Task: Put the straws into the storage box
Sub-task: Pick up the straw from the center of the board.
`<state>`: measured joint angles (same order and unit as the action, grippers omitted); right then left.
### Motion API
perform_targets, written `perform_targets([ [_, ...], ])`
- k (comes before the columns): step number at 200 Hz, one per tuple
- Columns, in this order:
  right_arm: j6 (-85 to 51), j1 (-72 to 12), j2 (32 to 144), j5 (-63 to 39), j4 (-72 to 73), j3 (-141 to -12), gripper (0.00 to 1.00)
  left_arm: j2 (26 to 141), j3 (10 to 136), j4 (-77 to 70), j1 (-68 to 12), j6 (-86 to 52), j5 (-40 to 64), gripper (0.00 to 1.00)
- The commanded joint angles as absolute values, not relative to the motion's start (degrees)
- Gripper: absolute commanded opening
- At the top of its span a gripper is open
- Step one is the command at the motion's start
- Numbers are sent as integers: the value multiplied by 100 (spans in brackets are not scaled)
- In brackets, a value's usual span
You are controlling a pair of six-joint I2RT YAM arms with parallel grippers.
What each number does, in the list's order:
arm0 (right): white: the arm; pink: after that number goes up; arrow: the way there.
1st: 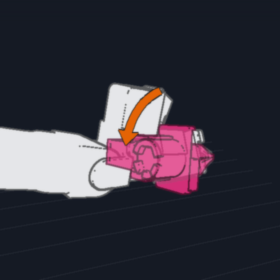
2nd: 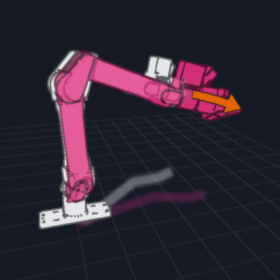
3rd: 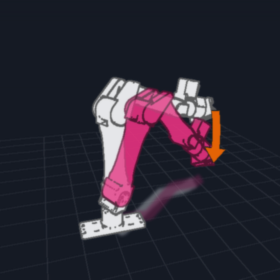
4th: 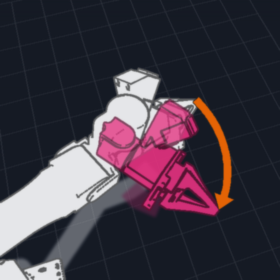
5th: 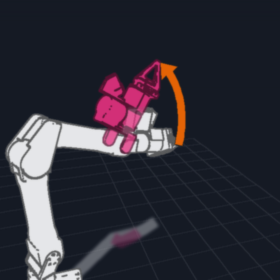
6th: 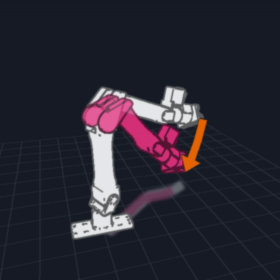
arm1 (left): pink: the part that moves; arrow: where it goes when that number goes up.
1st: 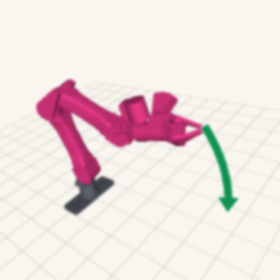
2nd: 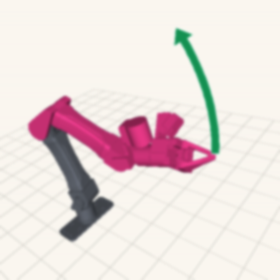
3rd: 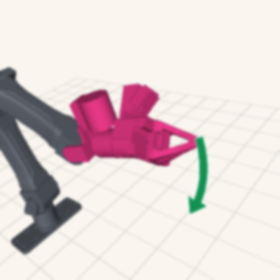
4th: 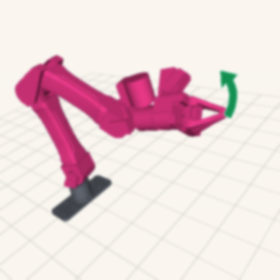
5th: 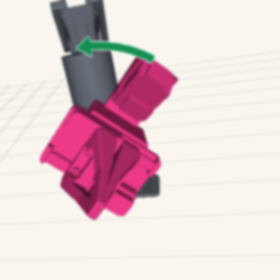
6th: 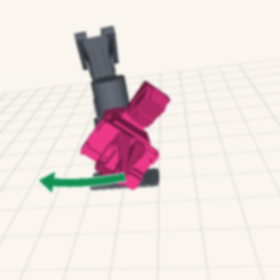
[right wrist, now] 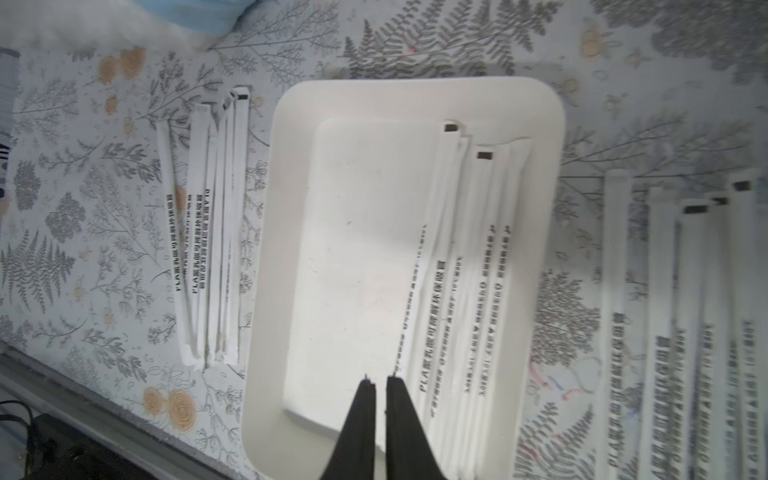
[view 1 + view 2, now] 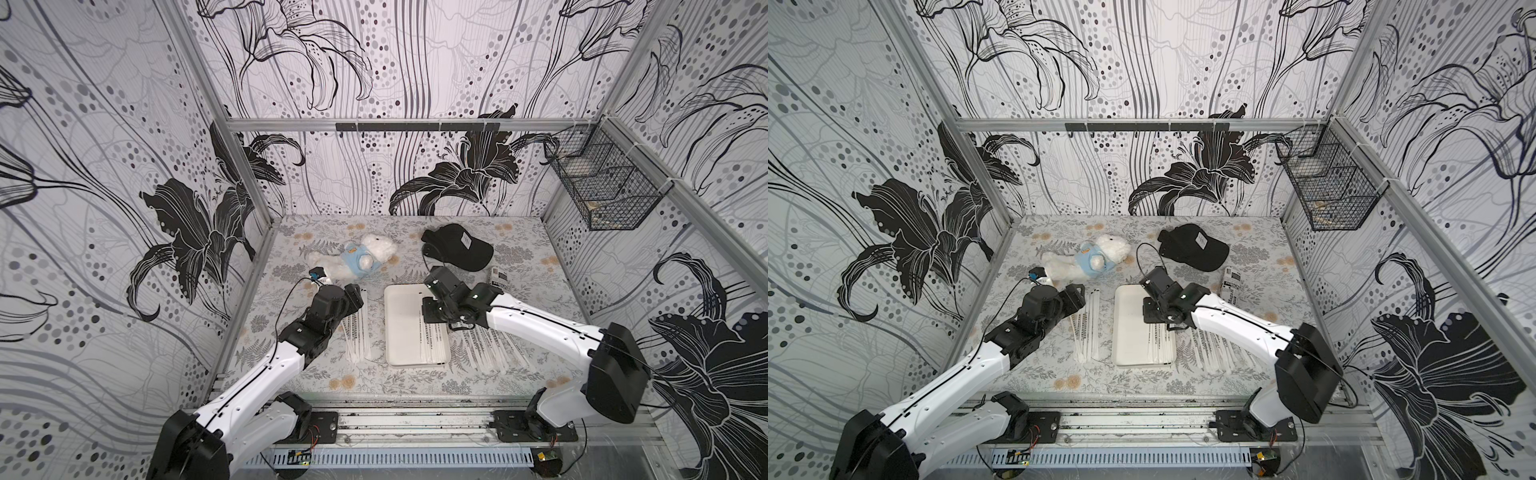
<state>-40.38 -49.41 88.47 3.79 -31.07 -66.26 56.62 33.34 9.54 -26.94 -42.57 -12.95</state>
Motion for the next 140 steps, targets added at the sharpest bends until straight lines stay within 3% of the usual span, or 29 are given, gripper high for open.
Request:
perform_targets([
  [1, -4354, -4982, 9080, 528, -3311, -6668, 12, 5732, 3183, 657, -2672, -4126, -1067, 70],
  [30, -3908, -4271, 8672, 658, -3699, -6152, 17, 6094, 3331, 850, -2732, -3904, -870, 69],
  [54, -3169, -3493, 8431, 343, -3853, -5577, 30, 6422, 3568, 1458, -2733, -3922, -1126, 69],
  [79, -2734, -3301, 8696, 312, -3778, -5349, 38, 6451, 3575, 1488, -2675, -3998, -1209, 69],
  [121, -2443, -3148, 9080, 242, -3397, -5291, 39, 6612, 3647, 1411, -2663, -4158, -1039, 69],
  [140, -2342, -3080, 9196, 187, -3294, -5235, 36, 6624, 3596, 1356, -2663, -4225, -969, 69],
])
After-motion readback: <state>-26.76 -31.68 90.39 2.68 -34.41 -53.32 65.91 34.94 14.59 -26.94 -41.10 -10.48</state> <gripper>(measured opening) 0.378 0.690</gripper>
